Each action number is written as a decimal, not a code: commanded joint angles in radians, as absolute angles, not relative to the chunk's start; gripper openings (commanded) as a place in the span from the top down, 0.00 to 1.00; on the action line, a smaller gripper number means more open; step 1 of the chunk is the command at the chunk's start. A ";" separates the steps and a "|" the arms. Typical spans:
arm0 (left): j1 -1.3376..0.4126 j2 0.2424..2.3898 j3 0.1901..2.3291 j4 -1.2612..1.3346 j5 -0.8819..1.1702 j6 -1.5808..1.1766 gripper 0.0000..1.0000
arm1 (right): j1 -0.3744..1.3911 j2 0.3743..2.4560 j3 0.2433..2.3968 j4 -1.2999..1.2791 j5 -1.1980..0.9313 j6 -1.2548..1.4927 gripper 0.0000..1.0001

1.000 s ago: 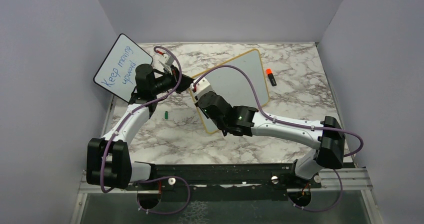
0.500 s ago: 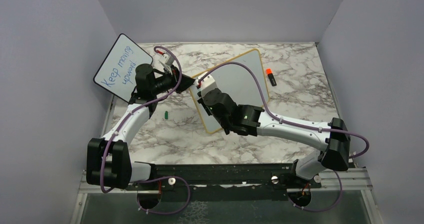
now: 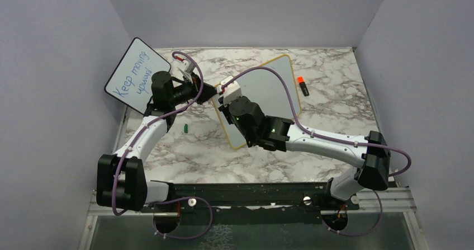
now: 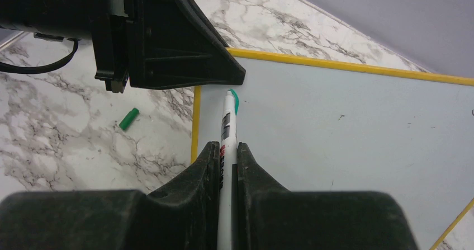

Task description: Write a sentence on the whiteboard

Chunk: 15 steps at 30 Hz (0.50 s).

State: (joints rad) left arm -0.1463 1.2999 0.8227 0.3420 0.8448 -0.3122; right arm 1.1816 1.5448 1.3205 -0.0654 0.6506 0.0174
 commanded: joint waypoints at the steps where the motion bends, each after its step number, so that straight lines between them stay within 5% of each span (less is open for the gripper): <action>1: -0.169 1.309 0.814 0.245 0.838 -0.250 1.00 | 1.168 1.571 1.321 -0.022 0.675 0.009 1.00; 15: -0.170 1.312 0.816 0.244 0.840 -0.249 1.00 | 1.148 1.600 1.319 -0.016 0.676 0.009 1.00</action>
